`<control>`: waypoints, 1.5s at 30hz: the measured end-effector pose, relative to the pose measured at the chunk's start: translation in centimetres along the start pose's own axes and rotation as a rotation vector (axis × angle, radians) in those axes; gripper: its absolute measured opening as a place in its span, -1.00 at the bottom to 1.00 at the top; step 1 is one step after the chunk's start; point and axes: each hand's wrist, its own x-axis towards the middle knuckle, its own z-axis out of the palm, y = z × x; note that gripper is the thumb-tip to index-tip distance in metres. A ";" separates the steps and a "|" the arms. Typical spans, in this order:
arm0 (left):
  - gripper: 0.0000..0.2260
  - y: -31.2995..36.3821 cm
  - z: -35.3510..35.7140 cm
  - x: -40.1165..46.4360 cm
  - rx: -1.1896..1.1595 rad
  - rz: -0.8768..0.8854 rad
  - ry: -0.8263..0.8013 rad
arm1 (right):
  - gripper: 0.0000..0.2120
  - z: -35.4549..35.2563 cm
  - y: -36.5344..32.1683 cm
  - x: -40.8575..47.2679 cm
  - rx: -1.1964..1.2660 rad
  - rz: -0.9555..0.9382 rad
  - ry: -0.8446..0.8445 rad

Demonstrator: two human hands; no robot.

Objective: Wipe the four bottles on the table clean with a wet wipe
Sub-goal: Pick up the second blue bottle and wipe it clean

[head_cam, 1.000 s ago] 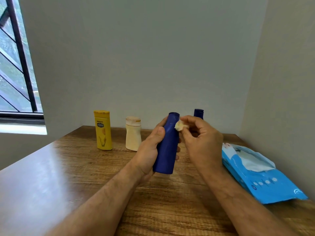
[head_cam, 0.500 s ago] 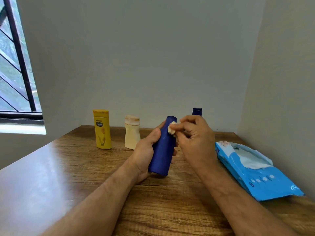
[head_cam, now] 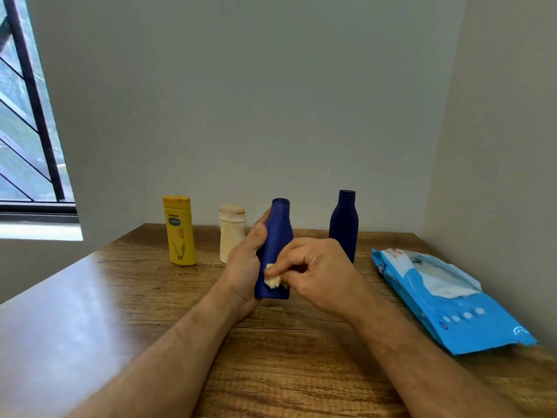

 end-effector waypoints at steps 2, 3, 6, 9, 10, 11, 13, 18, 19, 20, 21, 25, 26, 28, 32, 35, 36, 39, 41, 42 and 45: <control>-0.69 0.0 0.2 -0.2 0.004 -0.029 -0.042 | -0.84 0.1 0.1 0.0 0.021 -0.001 0.123; -0.68 0.0 0.5 -0.4 0.023 -0.049 -0.070 | -0.85 0.1 0.2 0.1 0.033 0.002 0.213; -0.67 -0.3 0.9 -0.7 0.094 -0.110 -0.113 | -0.84 -0.2 0.5 0.3 0.005 0.008 0.465; -0.68 -0.4 1.1 -0.8 0.096 -0.134 -0.104 | -0.84 -0.6 1.0 0.3 -0.052 -0.018 0.531; -0.69 -0.4 1.1 -0.8 0.079 -0.130 -0.102 | -0.84 -0.6 1.0 0.3 -0.032 -0.022 0.482; -0.69 -0.3 1.1 -0.7 0.049 -0.123 -0.102 | -0.85 -0.6 0.9 0.2 0.004 -0.019 0.403; -0.68 -0.1 0.9 -0.6 -0.044 -0.099 -0.080 | -0.85 -0.3 0.4 0.1 0.068 -0.017 0.223; -0.69 0.9 0.1 -0.1 -0.134 -0.009 0.071 | -0.85 0.2 -0.5 0.0 0.032 -0.059 -0.026; -0.69 1.1 0.2 -0.2 -0.146 0.002 0.088 | -0.85 0.2 -0.5 0.0 0.035 -0.066 -0.039; -0.69 1.1 0.3 -0.2 -0.151 0.009 0.094 | -0.85 0.2 -0.5 0.0 0.035 -0.070 -0.038; -0.69 1.1 0.4 -0.3 -0.142 0.012 0.087 | -0.84 0.3 -0.4 0.0 0.029 -0.071 -0.019; -0.67 0.7 1.1 -0.8 -0.049 -0.020 -0.026 | -0.83 0.3 -0.2 0.1 0.063 -0.065 0.230; -0.67 0.5 1.2 -0.9 -0.010 -0.034 -0.049 | -0.82 0.2 -0.2 0.0 0.071 -0.049 0.300; -0.68 0.2 1.4 -1.1 0.055 -0.066 -0.074 | -0.81 -0.1 -0.1 0.1 0.059 -0.014 0.434; -0.70 0.1 1.6 -1.4 0.103 -0.097 -0.069 | -0.79 -0.7 0.3 0.2 0.022 0.021 0.592; -0.69 0.1 1.7 -1.3 0.060 -0.068 -0.063 | -0.82 -0.5 0.3 0.0 0.040 0.006 0.531; -0.68 0.1 1.7 -1.2 0.030 -0.056 -0.052 | -0.83 -0.5 0.2 0.0 0.050 -0.007 0.454; -0.67 0.4 1.4 -1.0 -0.013 0.000 0.021 | -0.84 -0.3 -0.1 -0.2 -0.027 -0.058 0.158; -0.68 0.6 1.2 -0.9 0.009 0.040 0.062 | -0.83 -0.2 -0.3 -0.2 -0.061 -0.070 0.057; -0.68 0.6 1.2 -0.9 0.013 0.056 0.080 | -0.83 -0.2 -0.3 -0.2 -0.066 -0.070 0.046; -0.67 0.7 1.2 -0.8 0.006 0.057 0.086 | -0.84 0.0 -0.3 -0.1 -0.050 -0.060 0.149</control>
